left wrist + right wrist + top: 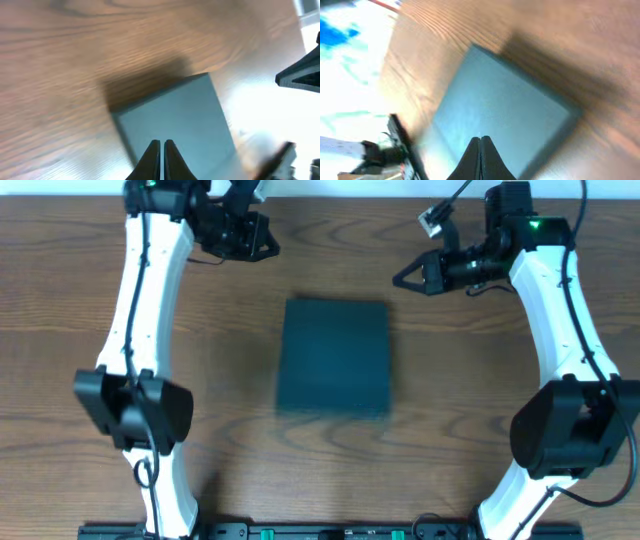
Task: Pack container
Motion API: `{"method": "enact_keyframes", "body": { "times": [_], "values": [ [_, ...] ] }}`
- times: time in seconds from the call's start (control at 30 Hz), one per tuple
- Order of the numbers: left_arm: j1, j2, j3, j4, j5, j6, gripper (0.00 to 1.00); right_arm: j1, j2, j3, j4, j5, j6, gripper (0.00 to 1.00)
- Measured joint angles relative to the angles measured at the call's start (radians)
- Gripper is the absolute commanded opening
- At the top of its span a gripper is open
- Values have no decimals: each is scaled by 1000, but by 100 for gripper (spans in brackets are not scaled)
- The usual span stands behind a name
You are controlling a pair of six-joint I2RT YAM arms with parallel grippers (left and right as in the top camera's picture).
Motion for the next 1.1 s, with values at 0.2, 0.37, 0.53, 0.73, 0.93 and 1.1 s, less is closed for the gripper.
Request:
{"method": "enact_keyframes", "body": {
  "times": [0.2,0.37,0.53,0.73,0.93,1.1],
  "values": [
    [0,-34,0,-12,-101,33,6,2,-20,0,-26,84,-20,2],
    [0,-113,0,-14,-119,36,95,2,-140,-6,10,111,-36,84],
    [0,-290,0,13,-92,42,38,2,-337,-5,98,121,-52,7],
    [0,-429,12,4,-72,50,15,2,-492,-2,98,131,-55,18],
    [0,-426,11,-40,-26,37,95,2,-523,-2,-12,148,-48,99],
    [0,-489,6,-129,-8,36,96,2,-600,-3,-125,217,-64,99]
  ]
}}
